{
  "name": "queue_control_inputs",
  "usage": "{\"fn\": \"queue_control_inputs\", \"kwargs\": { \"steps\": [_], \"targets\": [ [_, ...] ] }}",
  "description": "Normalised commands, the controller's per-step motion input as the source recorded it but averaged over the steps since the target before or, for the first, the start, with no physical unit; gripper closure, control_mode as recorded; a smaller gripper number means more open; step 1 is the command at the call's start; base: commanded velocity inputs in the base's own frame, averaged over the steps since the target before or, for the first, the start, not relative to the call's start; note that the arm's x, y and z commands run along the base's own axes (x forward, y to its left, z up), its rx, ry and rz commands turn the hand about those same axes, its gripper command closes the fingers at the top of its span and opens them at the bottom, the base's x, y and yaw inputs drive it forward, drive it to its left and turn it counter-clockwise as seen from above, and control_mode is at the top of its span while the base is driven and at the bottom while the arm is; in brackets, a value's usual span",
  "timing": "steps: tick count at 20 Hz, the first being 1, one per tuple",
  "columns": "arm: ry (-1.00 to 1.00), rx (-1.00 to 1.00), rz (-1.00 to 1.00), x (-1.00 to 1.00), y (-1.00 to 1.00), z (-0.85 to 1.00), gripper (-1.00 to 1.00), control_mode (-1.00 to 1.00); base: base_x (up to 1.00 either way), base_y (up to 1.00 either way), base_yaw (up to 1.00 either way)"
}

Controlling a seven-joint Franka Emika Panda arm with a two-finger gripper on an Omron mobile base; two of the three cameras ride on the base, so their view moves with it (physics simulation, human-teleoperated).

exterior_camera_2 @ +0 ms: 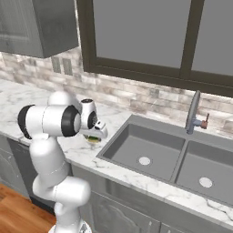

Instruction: Restock the sink supplies by placing the sponge and soap dispenser on the counter and next to the sink. Make sure the soap dispenser is upright.

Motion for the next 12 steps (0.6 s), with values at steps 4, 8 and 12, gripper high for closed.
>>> {"fn": "queue_control_inputs", "kwargs": {
  "steps": [4,8,12],
  "targets": [
    [-0.11,0.0,0.0,-0.48,-0.05,0.71,-1.0,-1.0,0.0,0.0,0.0],
    [-0.17,0.0,0.0,-0.66,0.0,0.83,-1.0,-1.0,0.0,0.0,0.0],
    [-0.21,0.0,0.01,-0.98,0.0,0.67,-1.0,-1.0,0.0,0.0,0.0]
  ]
}}
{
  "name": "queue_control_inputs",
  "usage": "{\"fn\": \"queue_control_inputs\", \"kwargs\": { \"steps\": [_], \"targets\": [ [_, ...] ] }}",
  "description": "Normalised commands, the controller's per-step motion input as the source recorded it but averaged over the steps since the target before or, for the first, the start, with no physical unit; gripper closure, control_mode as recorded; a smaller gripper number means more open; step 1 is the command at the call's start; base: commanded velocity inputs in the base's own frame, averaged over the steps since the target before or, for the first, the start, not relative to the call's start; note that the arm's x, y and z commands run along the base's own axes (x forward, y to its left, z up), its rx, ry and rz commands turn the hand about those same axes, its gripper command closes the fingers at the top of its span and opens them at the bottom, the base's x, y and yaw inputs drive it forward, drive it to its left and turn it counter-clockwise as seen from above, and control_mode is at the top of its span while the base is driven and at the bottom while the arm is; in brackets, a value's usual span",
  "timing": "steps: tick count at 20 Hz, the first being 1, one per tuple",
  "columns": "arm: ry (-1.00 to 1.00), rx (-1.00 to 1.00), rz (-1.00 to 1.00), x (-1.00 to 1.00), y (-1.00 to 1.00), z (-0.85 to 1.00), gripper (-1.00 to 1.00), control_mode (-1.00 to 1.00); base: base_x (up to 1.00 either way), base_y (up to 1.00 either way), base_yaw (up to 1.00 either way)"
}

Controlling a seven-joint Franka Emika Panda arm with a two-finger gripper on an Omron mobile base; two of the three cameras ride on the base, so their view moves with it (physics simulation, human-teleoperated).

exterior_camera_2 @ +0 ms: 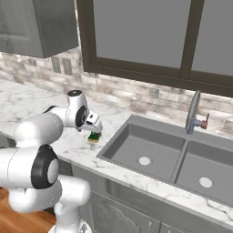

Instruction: Restock the sink supplies by placing the sponge and soap dispenser on the counter and next to the sink. Make sure the soap dispenser is upright.

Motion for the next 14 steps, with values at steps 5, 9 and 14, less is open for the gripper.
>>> {"fn": "queue_control_inputs", "kwargs": {
  "steps": [5,9,14],
  "targets": [
    [-0.17,0.0,0.03,-1.0,0.0,0.56,-1.0,-1.0,0.0,0.0,0.0],
    [-0.12,0.0,0.04,-0.96,0.0,0.69,-1.0,-1.0,0.0,0.0,0.0],
    [-0.19,-0.01,0.04,-0.77,0.0,0.98,-1.0,-1.0,0.0,0.0,0.0]
  ]
}}
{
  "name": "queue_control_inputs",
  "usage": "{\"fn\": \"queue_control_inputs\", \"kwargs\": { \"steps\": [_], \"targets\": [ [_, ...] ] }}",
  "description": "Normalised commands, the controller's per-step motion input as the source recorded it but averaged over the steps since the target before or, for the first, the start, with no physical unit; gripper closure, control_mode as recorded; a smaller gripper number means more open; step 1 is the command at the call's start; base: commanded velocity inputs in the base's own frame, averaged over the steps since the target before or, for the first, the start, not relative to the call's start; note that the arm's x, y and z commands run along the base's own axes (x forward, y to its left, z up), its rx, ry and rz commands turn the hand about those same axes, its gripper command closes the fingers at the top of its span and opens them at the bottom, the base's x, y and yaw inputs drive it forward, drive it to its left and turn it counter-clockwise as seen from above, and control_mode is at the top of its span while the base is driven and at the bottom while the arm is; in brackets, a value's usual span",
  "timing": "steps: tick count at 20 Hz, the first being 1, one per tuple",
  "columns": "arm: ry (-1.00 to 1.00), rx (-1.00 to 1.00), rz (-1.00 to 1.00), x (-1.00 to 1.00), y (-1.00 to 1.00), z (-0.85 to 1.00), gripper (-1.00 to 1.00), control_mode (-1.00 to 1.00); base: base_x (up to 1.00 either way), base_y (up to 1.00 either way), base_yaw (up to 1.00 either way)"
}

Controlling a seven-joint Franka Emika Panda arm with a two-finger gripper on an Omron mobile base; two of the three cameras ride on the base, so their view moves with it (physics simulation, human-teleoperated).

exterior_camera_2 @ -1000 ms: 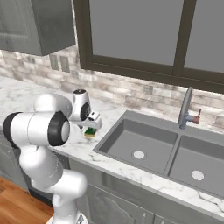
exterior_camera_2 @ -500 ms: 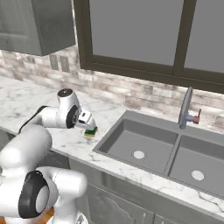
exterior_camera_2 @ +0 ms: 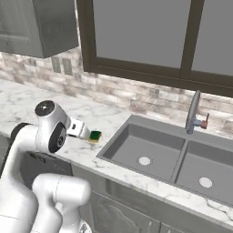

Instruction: Restock the sink supplies by placing the sponge and soap dispenser on the counter and next to the sink. Make sure the soap dispenser is upright.

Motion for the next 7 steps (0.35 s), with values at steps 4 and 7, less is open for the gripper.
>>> {"fn": "queue_control_inputs", "kwargs": {
  "steps": [4,7],
  "targets": [
    [-0.23,-0.03,0.05,-0.64,0.0,1.0,-1.0,-1.0,0.0,0.0,0.0],
    [-0.2,-0.07,0.02,-0.64,0.0,1.0,-1.0,-1.0,0.0,0.0,0.0]
  ]
}}
